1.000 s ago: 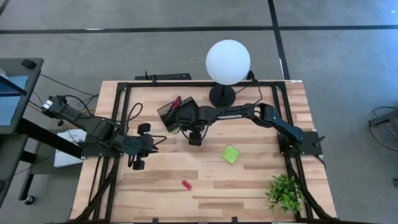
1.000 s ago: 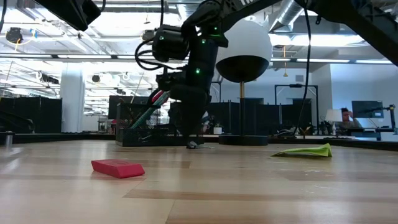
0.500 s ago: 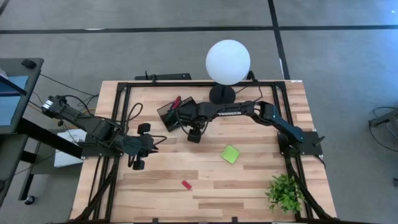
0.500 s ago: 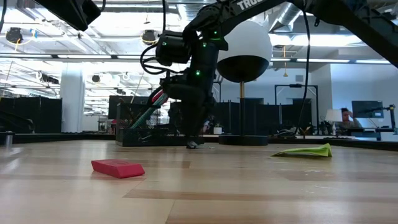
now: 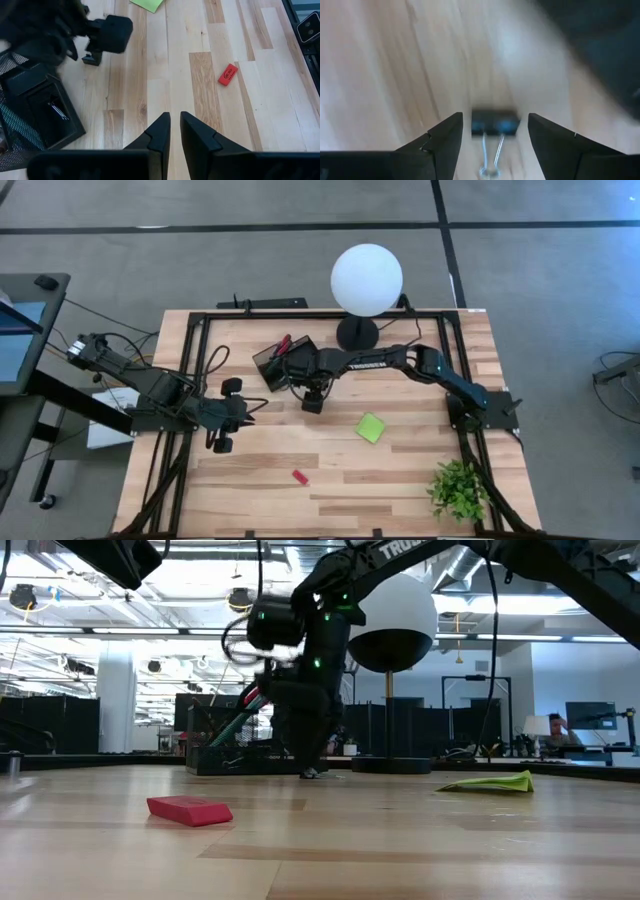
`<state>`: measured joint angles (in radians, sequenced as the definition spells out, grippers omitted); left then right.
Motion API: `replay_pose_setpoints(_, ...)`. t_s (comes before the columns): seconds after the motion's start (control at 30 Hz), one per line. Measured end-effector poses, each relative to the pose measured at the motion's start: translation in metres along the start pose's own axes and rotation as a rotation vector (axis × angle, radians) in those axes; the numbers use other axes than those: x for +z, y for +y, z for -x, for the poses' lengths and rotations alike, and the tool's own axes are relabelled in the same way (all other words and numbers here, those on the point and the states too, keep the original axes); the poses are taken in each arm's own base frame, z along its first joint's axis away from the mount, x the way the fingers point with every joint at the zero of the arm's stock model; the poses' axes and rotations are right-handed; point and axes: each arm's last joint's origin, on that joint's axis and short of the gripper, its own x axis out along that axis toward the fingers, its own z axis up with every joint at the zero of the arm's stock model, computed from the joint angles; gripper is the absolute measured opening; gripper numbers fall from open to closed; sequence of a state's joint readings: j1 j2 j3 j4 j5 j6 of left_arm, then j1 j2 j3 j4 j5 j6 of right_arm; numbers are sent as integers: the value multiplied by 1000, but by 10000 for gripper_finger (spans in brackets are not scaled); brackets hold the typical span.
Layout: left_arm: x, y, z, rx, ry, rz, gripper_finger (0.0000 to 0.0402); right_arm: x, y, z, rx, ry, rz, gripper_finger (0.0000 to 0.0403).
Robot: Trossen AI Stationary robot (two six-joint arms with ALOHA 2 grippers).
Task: Pick and place office supplies into organizer
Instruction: Put the black binder clip into the black desk organizer
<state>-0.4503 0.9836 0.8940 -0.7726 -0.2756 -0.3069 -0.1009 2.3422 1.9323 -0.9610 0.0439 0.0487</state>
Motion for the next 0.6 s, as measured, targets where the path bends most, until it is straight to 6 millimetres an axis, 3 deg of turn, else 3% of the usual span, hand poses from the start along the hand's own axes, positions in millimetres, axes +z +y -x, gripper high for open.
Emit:
replay_pose_setpoints(0.5,0,0,0,0,0,0,38,-2,-3,-5,12,13,-10,219)
replay_pose_setpoints(0.6,0,0,0,0,0,0,38,-1,-3,-14,21,16,-16,219)
